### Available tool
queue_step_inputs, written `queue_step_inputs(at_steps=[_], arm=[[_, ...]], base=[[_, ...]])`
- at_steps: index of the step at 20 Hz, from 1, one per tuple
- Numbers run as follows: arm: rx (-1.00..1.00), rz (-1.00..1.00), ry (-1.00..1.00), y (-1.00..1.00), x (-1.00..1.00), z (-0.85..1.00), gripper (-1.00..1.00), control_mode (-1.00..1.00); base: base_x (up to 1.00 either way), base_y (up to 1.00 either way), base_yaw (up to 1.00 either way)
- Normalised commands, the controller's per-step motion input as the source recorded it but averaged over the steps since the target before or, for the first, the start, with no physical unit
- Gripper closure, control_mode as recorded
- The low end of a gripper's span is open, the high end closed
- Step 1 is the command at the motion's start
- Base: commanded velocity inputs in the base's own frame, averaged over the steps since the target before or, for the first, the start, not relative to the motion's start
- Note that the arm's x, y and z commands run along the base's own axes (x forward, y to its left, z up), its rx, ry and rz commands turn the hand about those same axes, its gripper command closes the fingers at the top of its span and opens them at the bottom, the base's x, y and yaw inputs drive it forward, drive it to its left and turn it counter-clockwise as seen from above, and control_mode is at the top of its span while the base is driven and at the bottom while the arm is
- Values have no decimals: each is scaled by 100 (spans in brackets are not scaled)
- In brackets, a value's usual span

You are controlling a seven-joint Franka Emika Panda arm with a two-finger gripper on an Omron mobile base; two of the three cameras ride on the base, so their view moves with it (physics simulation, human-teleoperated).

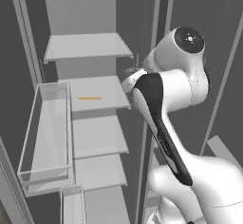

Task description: Pick up the frozen fish from the freezer, place it on any shelf in the fridge, and close the fridge and freezer doors when done.

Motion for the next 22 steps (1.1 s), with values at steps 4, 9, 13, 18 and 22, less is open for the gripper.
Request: queue_step_inputs(at_steps=[4,9,13,18,22], arm=[[-13,-7,14,57,100,40,100,-100],[-4,1,7,27,27,2,100,-100],[0,1,-4,10,45,-46,100,-100],[0,0,-18,14,65,-4,100,-100],[0,0,-18,13,96,0,100,-100]], base=[[0,0,0],[0,0,0],[0,0,0],[0,0,0],[0,0,0]])
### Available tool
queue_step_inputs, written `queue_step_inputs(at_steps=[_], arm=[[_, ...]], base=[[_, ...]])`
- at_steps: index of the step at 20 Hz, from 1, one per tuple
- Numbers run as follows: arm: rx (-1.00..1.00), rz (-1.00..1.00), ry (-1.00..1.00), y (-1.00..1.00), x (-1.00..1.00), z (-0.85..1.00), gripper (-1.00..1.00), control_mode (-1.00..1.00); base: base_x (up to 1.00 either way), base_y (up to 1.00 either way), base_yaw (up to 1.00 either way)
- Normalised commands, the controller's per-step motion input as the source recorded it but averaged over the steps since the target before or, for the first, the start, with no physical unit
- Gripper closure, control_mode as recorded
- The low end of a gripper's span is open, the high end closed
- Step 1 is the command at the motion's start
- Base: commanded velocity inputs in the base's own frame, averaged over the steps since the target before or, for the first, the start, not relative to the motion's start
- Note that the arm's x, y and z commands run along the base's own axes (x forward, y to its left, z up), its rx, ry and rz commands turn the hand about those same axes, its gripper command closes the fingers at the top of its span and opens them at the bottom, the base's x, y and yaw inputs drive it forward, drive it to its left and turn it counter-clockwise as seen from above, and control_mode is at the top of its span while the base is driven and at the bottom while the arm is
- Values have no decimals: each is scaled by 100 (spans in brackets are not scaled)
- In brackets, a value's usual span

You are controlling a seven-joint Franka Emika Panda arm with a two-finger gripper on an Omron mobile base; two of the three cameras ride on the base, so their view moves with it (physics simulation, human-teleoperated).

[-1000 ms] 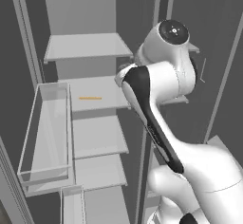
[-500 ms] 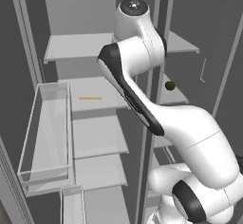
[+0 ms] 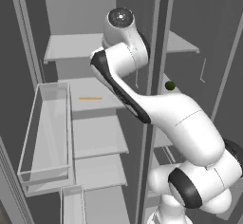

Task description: Pick up the frozen fish from the freezer, place it on any shelf in the fridge, and close the fridge and freezer doors when done.

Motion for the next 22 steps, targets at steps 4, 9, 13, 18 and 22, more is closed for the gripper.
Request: queue_step_inputs(at_steps=[4,9,13,18,22], arm=[[0,-1,-3,13,100,0,100,-100],[0,-4,3,10,100,0,100,-100],[0,-5,4,19,100,0,100,-100],[0,-7,3,17,100,0,100,-100],[0,-7,0,19,81,-2,-100,-100]], base=[[0,0,0],[0,0,0],[0,0,0],[0,0,0],[0,0,0]])
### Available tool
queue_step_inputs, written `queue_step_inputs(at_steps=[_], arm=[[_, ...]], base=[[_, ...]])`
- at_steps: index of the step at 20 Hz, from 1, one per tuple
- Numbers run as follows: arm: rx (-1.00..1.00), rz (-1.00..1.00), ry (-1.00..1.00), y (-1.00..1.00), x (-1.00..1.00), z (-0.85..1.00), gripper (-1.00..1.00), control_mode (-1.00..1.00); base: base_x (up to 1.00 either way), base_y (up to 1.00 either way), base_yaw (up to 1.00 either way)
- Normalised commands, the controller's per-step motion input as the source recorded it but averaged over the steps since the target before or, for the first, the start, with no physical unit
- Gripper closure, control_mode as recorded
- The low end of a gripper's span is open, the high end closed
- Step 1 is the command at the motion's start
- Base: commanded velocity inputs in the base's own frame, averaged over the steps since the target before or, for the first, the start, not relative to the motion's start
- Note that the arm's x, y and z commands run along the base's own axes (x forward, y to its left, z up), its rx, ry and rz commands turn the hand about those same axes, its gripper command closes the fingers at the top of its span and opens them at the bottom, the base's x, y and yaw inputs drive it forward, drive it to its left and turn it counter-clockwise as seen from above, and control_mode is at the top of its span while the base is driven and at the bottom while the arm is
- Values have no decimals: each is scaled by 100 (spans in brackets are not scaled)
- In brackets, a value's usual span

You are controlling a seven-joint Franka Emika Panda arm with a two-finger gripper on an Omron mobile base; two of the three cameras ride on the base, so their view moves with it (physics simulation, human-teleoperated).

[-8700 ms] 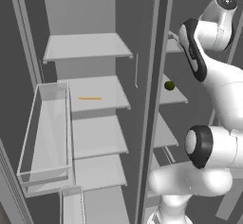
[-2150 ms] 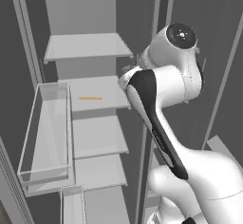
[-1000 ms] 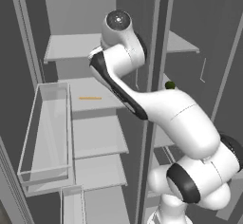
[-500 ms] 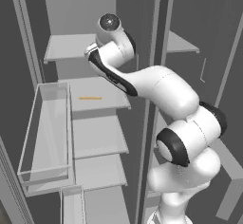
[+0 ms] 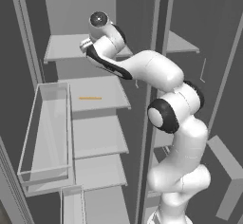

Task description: Pick up the frozen fish from the freezer, place it on any shelf in the fridge, and close the fridge and freezer doors when done.

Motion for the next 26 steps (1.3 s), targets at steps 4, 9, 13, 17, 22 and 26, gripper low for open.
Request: queue_step_inputs(at_steps=[4,9,13,17,22,26], arm=[[0,-1,0,0,4,0,-100,-100],[0,0,0,0,-43,0,-100,-100],[0,0,0,-2,-96,0,-100,-100],[0,0,-1,-15,-100,-12,-100,-100],[0,0,-2,-10,-100,-17,-100,-100],[0,0,0,-13,-100,-29,-100,-100]], base=[[0,0,0],[0,0,0],[0,0,0],[0,0,0],[0,0,0],[0,0,0]])
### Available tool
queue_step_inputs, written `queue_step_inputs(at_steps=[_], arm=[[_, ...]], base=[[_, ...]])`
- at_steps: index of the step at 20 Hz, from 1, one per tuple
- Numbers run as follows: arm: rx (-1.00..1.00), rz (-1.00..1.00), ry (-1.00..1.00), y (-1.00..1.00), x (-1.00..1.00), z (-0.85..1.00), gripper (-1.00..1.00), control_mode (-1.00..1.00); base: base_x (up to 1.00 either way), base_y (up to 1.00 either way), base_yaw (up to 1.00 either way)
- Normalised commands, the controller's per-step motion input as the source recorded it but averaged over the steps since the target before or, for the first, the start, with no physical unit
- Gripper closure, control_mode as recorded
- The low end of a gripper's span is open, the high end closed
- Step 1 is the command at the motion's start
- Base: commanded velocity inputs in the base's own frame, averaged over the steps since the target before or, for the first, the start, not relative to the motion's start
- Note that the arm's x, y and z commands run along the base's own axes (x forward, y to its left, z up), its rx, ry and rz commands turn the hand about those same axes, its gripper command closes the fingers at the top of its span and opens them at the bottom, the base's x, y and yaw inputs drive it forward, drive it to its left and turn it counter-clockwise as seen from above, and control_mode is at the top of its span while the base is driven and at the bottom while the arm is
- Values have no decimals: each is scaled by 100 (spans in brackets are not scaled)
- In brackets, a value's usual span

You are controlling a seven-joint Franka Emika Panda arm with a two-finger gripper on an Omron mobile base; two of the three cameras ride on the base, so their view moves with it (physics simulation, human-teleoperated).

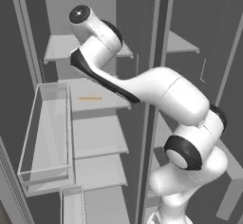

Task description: Pick up the frozen fish from the freezer, place it on any shelf in the fridge, and close the fridge and freezer doors when done.

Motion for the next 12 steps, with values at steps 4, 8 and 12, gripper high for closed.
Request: queue_step_inputs(at_steps=[4,8,12], arm=[[1,0,0,-21,-100,-42,-100,-100],[4,0,0,-37,-100,-46,-100,-100],[8,-1,2,-74,-100,-37,-100,-100]], base=[[0,0,0],[0,0,0],[0,0,0]])
